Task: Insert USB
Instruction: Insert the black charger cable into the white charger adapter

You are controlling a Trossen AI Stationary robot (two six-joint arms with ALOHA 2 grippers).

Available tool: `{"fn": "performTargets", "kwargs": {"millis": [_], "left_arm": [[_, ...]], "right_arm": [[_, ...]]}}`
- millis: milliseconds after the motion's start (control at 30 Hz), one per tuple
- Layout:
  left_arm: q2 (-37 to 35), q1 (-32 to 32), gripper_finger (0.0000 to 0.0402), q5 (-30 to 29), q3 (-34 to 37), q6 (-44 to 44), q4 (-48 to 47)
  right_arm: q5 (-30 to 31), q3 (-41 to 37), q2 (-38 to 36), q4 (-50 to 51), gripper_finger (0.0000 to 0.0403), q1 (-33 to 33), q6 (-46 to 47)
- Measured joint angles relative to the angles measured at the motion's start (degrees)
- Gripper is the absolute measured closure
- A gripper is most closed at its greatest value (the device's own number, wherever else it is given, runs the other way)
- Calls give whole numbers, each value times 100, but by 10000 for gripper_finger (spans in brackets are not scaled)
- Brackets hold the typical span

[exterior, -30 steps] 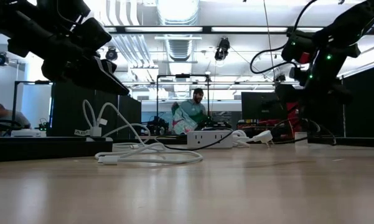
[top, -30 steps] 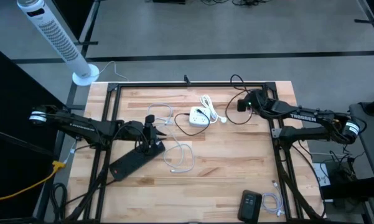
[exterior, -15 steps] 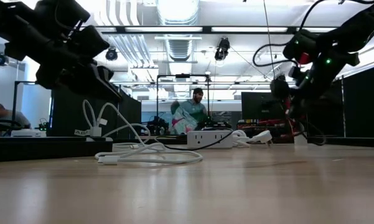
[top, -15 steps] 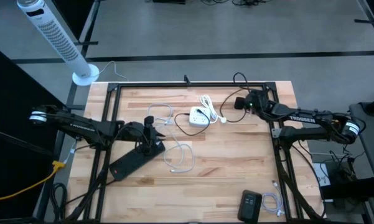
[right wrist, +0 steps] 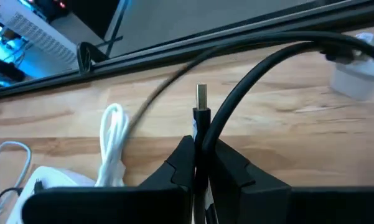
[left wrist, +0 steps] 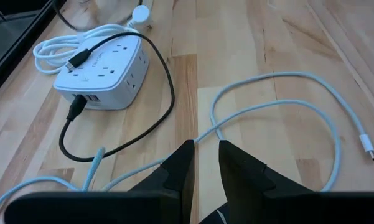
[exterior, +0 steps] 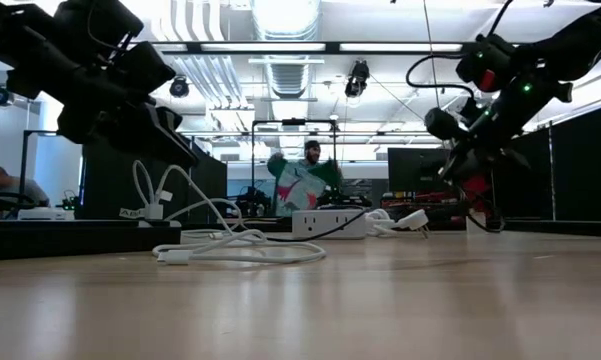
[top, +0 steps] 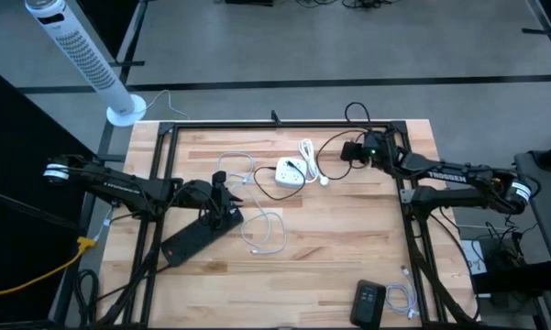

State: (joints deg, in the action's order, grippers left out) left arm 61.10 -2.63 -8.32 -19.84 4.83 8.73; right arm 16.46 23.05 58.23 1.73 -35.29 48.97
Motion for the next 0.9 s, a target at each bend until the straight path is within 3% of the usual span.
{"fn": "performTargets", "kwargs": {"millis": [333, 500, 667, 900], "left_arm": [[0, 0, 338, 31, 0, -93, 59], [0, -4, 338, 34, 0, -112, 104], [0, -7, 338, 39, 0, -130, 116], [0, -7, 338, 42, 0, -110, 109]], "right_arm": [[606, 4, -992, -10, 386, -33, 42], [684, 11, -1183, 385, 386, -546, 649], [-199, -20, -816, 321, 386, -1090, 1000], [-1827, -22, -136, -229, 386, -1157, 892]]}}
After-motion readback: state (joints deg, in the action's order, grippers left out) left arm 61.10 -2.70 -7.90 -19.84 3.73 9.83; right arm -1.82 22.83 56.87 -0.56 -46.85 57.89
